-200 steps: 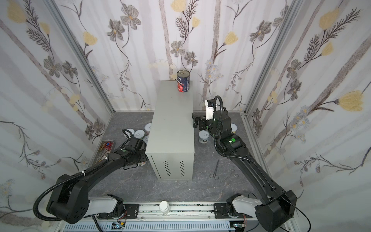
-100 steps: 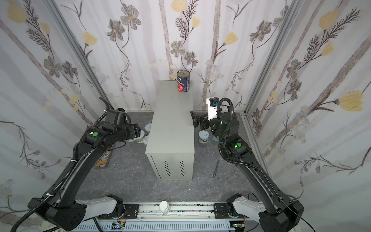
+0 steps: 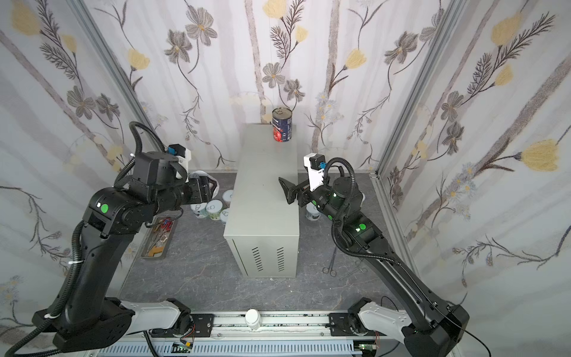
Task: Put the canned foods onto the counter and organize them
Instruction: 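Lift the pink can above the cabinet with the left gripper while right arm rises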
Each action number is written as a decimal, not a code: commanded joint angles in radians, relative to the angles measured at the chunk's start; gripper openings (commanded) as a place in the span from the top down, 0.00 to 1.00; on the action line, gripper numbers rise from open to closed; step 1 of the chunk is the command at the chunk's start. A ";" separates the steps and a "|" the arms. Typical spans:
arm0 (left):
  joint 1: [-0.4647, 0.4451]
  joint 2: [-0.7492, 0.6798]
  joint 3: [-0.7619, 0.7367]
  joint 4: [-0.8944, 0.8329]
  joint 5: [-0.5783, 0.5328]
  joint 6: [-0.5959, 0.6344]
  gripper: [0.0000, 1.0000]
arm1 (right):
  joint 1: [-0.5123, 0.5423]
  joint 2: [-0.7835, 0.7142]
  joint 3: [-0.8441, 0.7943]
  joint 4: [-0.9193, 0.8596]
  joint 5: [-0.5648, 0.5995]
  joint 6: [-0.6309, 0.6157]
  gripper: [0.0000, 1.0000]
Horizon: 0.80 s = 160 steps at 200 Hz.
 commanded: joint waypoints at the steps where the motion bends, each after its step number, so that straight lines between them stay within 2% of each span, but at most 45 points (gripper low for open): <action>1: -0.043 0.027 0.084 0.038 -0.034 0.031 0.65 | 0.024 -0.026 0.011 0.025 -0.013 -0.008 0.00; 34: -0.122 0.088 0.164 0.053 -0.046 0.051 0.64 | 0.064 -0.063 -0.002 -0.006 0.011 -0.007 0.00; 69: -0.191 0.143 0.165 0.055 -0.039 0.058 0.62 | 0.119 -0.104 -0.029 -0.009 0.043 -0.010 0.00; 95: -0.225 0.193 0.166 0.072 -0.006 0.055 0.62 | 0.180 -0.138 -0.055 -0.026 0.071 -0.043 0.00; 122: -0.252 0.246 0.185 0.088 0.029 0.057 0.62 | 0.244 -0.188 -0.107 -0.018 0.047 -0.072 0.00; 147: -0.267 0.279 0.209 0.087 0.035 0.057 0.58 | 0.277 -0.193 -0.123 -0.023 0.074 -0.089 0.00; 160: -0.269 0.283 0.216 0.087 0.037 0.054 0.49 | 0.287 -0.185 -0.127 -0.022 0.094 -0.100 0.00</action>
